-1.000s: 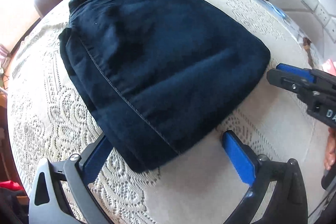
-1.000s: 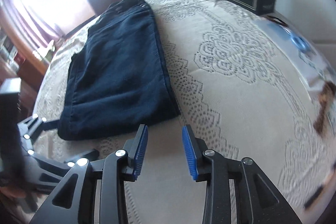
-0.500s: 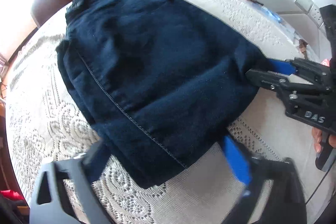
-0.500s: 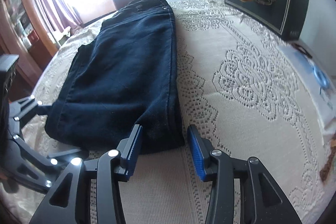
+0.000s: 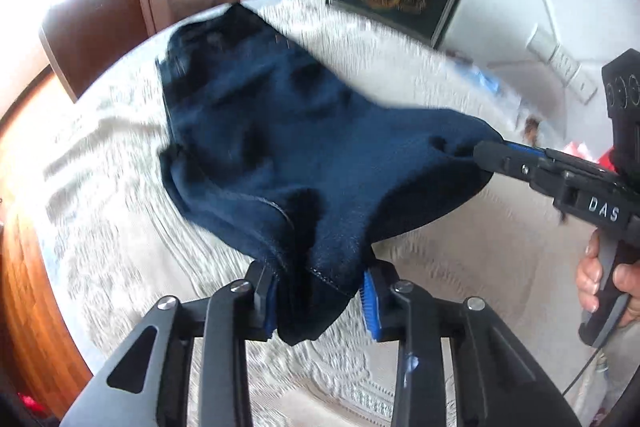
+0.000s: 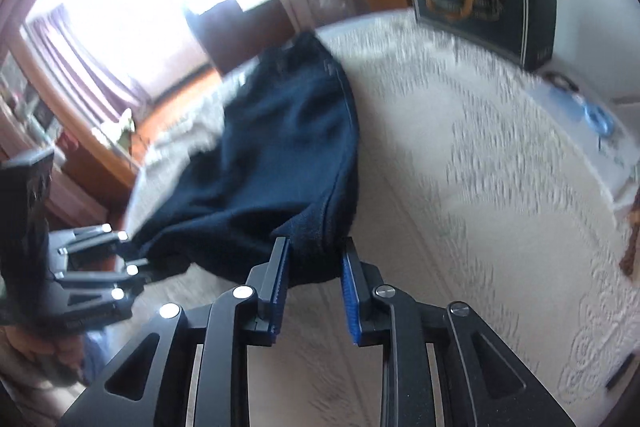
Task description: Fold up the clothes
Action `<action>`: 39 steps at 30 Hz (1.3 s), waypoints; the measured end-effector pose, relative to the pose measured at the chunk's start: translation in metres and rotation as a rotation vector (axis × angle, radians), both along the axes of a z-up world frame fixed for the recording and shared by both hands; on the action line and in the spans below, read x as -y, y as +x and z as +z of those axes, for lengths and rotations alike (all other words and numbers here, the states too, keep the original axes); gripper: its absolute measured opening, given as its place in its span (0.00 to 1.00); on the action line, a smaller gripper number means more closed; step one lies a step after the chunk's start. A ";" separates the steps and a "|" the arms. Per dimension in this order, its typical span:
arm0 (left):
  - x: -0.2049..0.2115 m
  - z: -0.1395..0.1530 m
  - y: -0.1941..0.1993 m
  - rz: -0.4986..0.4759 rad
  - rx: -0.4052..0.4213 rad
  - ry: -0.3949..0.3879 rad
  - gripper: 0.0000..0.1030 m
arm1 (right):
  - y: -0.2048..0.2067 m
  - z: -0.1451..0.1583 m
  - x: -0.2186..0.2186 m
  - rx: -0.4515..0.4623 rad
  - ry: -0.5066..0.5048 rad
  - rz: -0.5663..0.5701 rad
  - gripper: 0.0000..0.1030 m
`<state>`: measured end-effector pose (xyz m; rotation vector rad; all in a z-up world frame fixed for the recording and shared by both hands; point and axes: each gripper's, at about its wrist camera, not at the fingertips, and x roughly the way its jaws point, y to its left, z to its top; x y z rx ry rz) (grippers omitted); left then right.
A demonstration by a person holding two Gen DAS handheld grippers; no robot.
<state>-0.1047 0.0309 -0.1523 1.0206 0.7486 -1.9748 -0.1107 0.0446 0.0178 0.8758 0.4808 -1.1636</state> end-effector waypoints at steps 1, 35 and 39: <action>0.012 0.010 0.004 0.002 -0.019 -0.012 0.29 | 0.002 0.010 0.006 0.011 -0.016 -0.009 0.21; 0.374 -0.012 0.028 -0.092 -0.033 0.131 1.00 | 0.061 0.024 0.393 0.024 0.048 -0.193 0.28; 0.354 -0.018 0.022 -0.141 -0.009 0.095 0.95 | 0.069 0.015 0.335 -0.061 0.082 -0.233 0.28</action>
